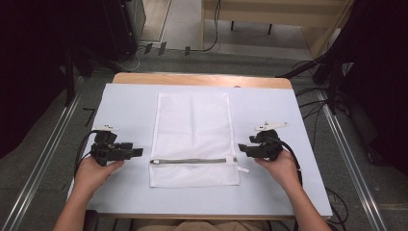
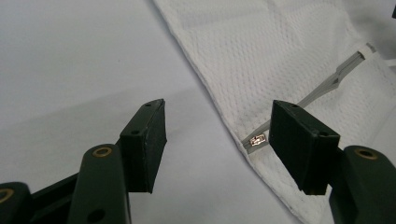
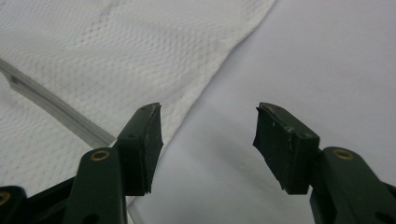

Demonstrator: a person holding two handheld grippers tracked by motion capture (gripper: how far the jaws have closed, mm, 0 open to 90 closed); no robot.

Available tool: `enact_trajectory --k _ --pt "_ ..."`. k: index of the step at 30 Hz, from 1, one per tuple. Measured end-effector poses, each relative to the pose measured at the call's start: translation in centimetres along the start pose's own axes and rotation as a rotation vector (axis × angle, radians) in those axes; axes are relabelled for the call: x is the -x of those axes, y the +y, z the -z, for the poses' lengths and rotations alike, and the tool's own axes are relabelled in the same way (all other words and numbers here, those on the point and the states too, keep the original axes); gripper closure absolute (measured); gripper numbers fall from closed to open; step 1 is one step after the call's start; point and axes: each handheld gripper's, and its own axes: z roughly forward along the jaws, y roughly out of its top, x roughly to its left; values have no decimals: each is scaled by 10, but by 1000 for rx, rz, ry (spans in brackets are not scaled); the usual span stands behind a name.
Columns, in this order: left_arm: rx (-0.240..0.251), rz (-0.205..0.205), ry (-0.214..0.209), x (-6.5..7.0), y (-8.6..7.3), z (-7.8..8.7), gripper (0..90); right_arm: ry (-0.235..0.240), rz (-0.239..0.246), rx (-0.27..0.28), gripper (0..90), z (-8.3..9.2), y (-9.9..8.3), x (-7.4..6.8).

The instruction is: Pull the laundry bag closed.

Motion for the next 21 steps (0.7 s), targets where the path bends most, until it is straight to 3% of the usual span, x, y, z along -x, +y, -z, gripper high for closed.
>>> enact_trajectory --k 21 --pt "13 -2 7 0 -2 4 364 76 75 -9 459 -3 11 -41"
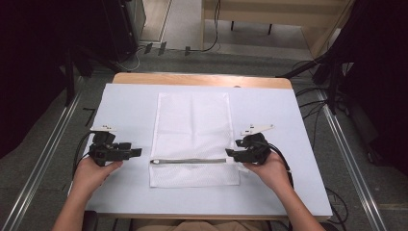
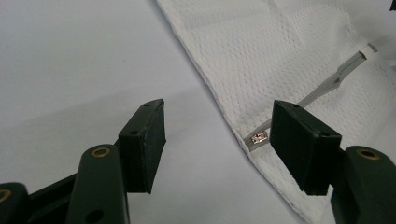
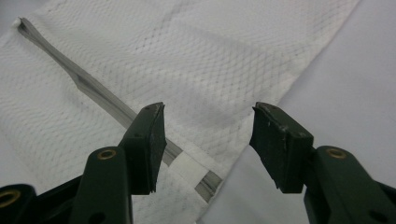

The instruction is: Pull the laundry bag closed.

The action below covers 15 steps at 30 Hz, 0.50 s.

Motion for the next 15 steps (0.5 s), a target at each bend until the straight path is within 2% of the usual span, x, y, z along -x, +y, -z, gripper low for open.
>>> enact_trajectory --k 7,9,15 --pt "8 -2 1 0 -3 3 364 25 17 2 469 -3 4 -11" --pt "11 1 0 0 -3 4 364 38 32 3 506 -4 5 -14" --pt "17 6 4 -1 -5 7 364 64 59 4 514 -8 10 -24"
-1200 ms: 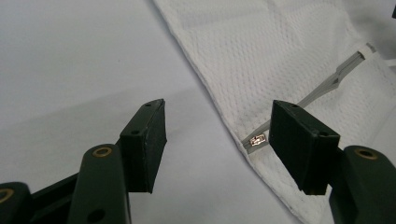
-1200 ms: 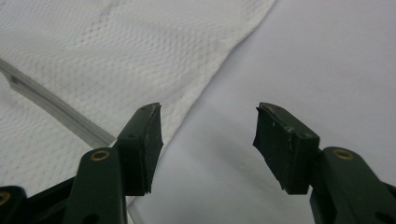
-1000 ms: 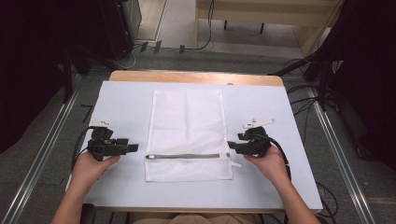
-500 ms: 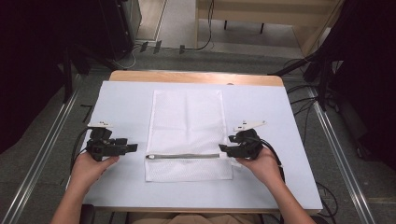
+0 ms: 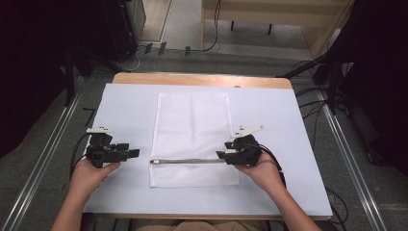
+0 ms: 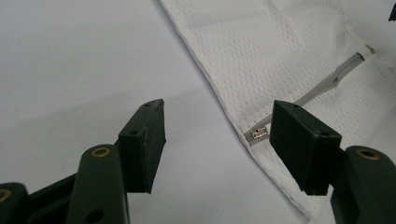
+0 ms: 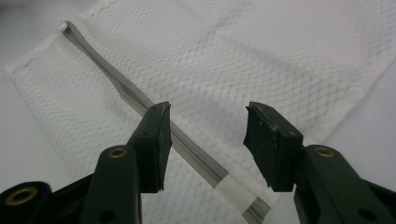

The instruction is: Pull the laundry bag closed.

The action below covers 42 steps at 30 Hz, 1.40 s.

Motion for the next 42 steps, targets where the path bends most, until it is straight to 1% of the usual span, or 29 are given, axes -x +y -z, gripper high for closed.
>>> enact_trajectory --k 1,3,5,6,9,10,13,14,16,20,21,22,26,28,29,31,34,35,36,37,39,40,41,42 --pt "1 0 0 0 0 0 364 2 -5 -3 516 -1 1 -2" --pt "1 -4 2 0 0 0 364 18 4 -1 527 -4 3 -5" --pt "2 -5 4 0 -1 1 364 18 3 0 532 -6 4 -6" --pt "5 -6 5 0 -1 1 364 29 5 0 542 -8 7 -9" --pt "8 -5 6 0 -1 2 364 38 8 -1 550 -10 9 -13" --pt "8 -5 8 0 -1 2 365 44 21 0 555 -13 12 -16" --pt "8 -6 8 0 -1 2 365 50 20 -3 563 -14 14 -20" --pt "9 -7 8 0 -1 2 365 50 30 0 563 -15 15 -22" --pt "12 -5 8 0 -1 3 366 59 33 1 565 -17 18 -26" --pt "8 -11 22 0 -2 2 365 73 55 6 563 -22 23 -32" --pt "10 -8 22 0 -1 2 364 76 55 2 563 -24 24 -34" --pt "12 -5 21 0 -1 2 364 81 64 3 563 -25 25 -34" --pt "12 2 5 -2 -2 3 365 95 73 0 540 -30 30 -39" --pt "10 9 -2 -3 -2 3 365 106 69 3 511 -33 33 -43" --pt "12 10 -1 -3 -2 3 365 106 69 3 511 -33 33 -43" --pt "9 7 0 -3 -1 3 365 114 77 6 483 -36 37 -46" --pt "6 3 0 -2 -1 3 365 122 75 4 471 -39 39 -48" --pt "7 1 2 -2 -1 3 365 125 83 1 471 -40 40 -49" --pt "7 -3 4 -2 -1 2 364 126 80 2 471 -41 41 -51" --pt "7 -2 7 -2 -1 1 365 132 93 0 487 -44 43 -53" --pt "4 -2 10 -2 0 1 365 131 95 -1 493 -45 44 -54" --pt "3 -3 11 -3 0 1 365 132 95 -7 502 -47 45 -55" --pt "4 -3 11 -3 0 1 365 138 99 -11 533 -51 46 -57" --pt "7 -3 11 -3 0 1 365 138 99 -11 533 -51 46 -57"
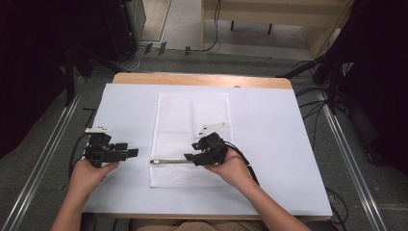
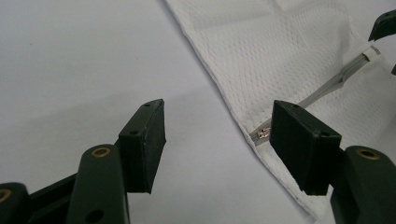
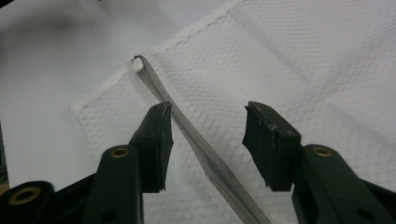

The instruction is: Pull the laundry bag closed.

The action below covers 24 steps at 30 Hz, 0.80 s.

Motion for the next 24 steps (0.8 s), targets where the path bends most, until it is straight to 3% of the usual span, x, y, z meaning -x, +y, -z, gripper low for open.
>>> enact_trajectory --k 15,24 --pt "3 -8 -13 -2 4 -4 366 46 17 -21 635 -29 7 -18" --pt "4 -6 -12 -2 6 -5 367 75 -1 -40 677 -44 12 -27"
